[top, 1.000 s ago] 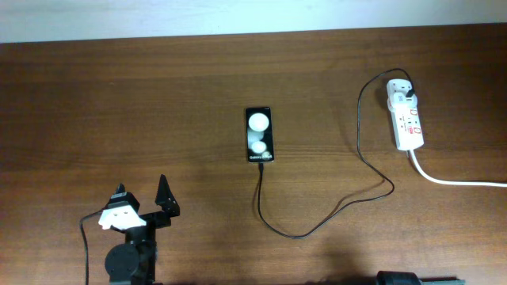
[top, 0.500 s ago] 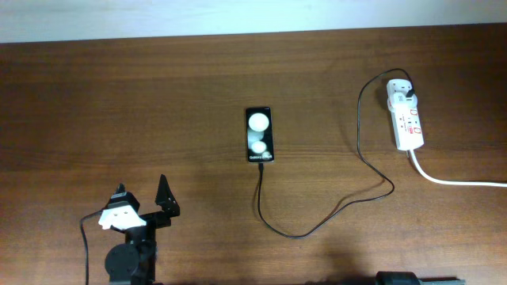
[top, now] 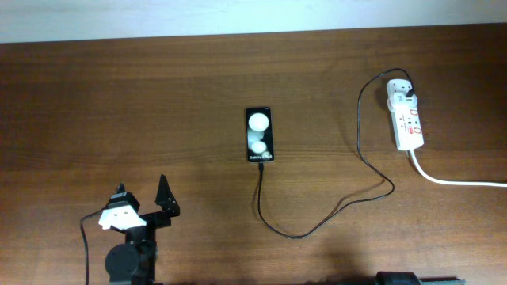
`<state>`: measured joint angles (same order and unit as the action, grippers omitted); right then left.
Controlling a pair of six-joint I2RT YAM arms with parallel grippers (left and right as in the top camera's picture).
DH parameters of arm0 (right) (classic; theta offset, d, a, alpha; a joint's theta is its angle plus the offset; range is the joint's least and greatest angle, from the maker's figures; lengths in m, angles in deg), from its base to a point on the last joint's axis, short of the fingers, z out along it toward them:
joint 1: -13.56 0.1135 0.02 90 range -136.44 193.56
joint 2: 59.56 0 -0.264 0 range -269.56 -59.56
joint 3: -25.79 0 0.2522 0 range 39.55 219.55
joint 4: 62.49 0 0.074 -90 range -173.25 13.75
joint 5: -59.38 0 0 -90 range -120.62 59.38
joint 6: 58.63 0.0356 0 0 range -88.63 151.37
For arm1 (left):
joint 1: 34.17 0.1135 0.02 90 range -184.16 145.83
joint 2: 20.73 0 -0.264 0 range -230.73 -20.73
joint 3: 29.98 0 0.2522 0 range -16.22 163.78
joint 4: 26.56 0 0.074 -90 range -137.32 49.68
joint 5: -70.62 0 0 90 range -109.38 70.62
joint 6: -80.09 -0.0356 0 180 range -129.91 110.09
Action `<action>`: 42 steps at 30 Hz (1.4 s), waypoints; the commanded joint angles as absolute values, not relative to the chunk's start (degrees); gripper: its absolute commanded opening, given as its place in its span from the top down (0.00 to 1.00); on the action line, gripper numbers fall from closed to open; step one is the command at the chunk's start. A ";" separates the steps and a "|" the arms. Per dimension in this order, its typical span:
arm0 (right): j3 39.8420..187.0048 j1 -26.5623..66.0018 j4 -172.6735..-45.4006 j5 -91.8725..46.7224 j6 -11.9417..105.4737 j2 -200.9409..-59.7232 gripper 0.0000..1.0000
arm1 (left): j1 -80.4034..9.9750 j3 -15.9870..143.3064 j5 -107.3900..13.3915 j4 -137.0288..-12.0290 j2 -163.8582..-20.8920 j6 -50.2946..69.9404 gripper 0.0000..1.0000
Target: Plug charger to phone and switch on socket
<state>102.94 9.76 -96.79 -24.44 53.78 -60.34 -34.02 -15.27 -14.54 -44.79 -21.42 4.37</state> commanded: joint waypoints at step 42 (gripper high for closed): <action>39.86 13.46 -80.74 -30.45 35.77 -59.81 0.01 | -33.85 -15.72 -15.15 -44.62 -21.07 3.23 0.01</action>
<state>40.28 13.70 -80.50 -29.60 36.49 -60.44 -34.02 -15.27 -14.54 -44.79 -21.42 4.35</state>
